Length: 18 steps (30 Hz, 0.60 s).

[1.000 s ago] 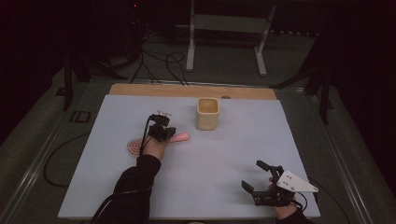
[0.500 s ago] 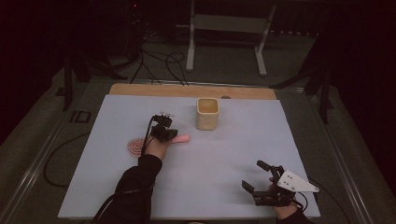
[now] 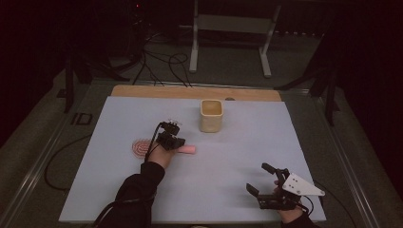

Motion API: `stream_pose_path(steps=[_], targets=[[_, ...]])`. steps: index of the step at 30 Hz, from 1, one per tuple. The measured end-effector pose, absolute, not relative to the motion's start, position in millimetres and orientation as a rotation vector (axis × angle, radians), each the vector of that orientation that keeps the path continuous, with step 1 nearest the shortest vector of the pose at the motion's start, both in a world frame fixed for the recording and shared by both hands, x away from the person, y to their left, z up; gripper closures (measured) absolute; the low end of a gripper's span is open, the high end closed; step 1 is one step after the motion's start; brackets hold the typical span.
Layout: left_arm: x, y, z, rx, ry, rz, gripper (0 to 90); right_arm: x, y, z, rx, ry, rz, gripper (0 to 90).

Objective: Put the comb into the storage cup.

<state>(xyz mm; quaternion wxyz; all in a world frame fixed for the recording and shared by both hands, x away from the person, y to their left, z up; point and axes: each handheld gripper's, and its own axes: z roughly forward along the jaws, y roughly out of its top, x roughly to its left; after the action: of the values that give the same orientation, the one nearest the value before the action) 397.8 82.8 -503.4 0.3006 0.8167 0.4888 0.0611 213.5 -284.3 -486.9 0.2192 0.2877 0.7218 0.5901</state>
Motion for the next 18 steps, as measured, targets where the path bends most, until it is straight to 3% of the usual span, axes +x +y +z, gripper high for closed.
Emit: stream_pose_path(steps=[18], targets=[[378, 74, -505, 2.233, 1.232, 0.12, 90.0, 214, -285, -488, 0.812, 1.995, 1.629, 9.2]])
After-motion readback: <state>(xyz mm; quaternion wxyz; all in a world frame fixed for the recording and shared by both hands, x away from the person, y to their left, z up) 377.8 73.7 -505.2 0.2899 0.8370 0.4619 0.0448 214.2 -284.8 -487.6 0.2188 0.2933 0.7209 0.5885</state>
